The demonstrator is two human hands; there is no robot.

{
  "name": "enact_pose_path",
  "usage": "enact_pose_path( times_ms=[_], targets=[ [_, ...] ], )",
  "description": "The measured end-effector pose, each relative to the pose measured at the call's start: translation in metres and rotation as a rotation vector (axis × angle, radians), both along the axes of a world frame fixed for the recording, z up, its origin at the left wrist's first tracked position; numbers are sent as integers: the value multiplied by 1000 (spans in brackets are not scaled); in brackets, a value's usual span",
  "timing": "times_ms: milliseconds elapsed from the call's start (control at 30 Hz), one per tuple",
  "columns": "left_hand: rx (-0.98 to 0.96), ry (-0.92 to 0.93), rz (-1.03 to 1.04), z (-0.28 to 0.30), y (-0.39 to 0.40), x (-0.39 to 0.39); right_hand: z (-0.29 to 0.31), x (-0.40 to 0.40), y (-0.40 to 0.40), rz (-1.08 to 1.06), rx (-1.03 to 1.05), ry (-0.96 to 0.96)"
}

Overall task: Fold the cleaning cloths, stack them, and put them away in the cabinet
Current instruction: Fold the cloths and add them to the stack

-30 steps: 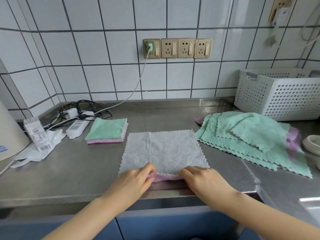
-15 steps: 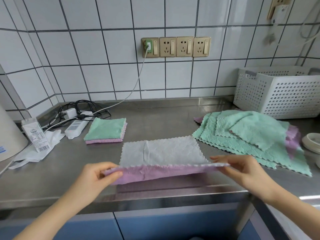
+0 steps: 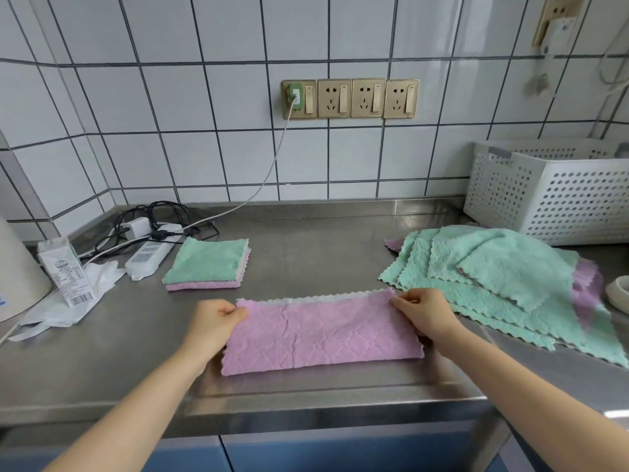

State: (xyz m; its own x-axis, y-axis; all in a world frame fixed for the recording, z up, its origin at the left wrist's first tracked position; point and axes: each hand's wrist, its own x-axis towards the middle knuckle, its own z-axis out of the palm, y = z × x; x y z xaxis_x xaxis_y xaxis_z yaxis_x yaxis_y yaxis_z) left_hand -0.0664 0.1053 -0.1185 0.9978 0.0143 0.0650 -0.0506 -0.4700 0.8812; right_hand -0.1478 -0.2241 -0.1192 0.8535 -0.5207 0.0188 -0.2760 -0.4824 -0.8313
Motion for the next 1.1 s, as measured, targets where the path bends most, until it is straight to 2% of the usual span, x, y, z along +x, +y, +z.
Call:
enact_pose_path(
  times_ms=[100,233,400,633,700,733,767,800,833,900,1000,1100],
  targets=[
    [69,-115,-1,-2,-2,2,4,2,2,14,42,-18],
    [182,-198,27,-3,-4,7,6,8,2,8,-26,14],
    [327,-181,81,-8,-8,16,11,13,4,-10,-41,128],
    [415,-160,77,-5,-10,13,12,13,7,-27,-178,151],
    [561,-176,74,3,-8,1,17,6,5,-41,-160,151],
    [709,-256,75,6,-7,-8,20,1,4,-35,-252,139],
    [797,-375,61,9,-8,-20,24,-6,5,-31,-465,92],
    [771,-485,-13,11,-11,-33,26,-14,6,-6,-726,-10],
    [691,-509,-146,16,-17,-47,28,-22,12,67,-928,-142],
    [571,-396,-464,18,-31,-72,32,-37,33,384,-1047,-298],
    [757,-306,-716,9,-52,-88,19,-50,63,801,-960,-289],
    [843,-245,-749,2,-53,-92,9,-58,64,893,-855,-229]
  ],
)
